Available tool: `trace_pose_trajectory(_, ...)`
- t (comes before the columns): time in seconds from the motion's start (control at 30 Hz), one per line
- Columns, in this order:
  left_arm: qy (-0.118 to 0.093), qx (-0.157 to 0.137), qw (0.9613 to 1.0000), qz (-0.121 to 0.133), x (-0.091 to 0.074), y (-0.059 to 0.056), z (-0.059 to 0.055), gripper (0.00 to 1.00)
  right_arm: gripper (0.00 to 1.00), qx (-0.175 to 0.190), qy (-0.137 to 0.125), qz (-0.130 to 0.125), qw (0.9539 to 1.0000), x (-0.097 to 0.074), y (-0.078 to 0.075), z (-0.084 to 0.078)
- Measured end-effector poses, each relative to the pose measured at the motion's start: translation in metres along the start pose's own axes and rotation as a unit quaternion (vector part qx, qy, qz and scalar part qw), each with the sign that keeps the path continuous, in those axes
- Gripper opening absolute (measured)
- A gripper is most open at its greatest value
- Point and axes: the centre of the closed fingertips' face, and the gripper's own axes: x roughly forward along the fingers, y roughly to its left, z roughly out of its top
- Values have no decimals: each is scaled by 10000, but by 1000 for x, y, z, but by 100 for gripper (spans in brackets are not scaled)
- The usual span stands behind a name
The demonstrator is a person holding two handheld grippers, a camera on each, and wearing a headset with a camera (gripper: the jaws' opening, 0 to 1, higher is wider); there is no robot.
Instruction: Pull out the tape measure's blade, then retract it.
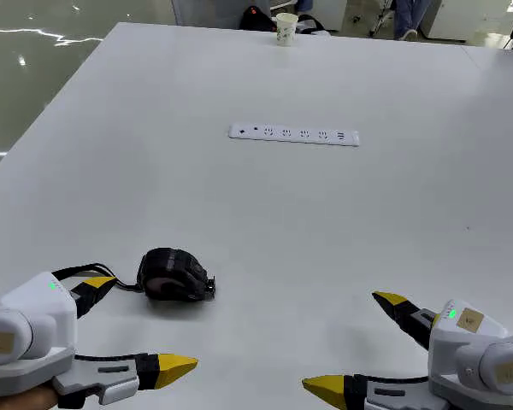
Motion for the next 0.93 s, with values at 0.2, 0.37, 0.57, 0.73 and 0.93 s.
trace_pose_trajectory(0.2, -2, 1, 10000, -14, -1, 0, 1, 99, 99, 14, -3, -21, 10000, -1, -1, 0)
trace_pose_trajectory(0.37, 2, -50, 10000, -44, -2, 0, 1, 99, 99, 17, 1, -24, 10000, -2, -1, 0)
trace_pose_trajectory(0.57, 19, -70, 9999, -73, -3, -1, -1, 99, 99, 41, -22, -33, 10000, -2, -2, 1)
trace_pose_trajectory(0.73, -15, -65, 10000, -38, -3, 2, 0, 99, 99, 35, -34, -40, 10000, -3, -2, 2)
trace_pose_trajectory(0.93, -27, -80, 10000, -19, -4, 6, -1, 99, 99, 36, -36, -31, 10000, -4, -1, 3)
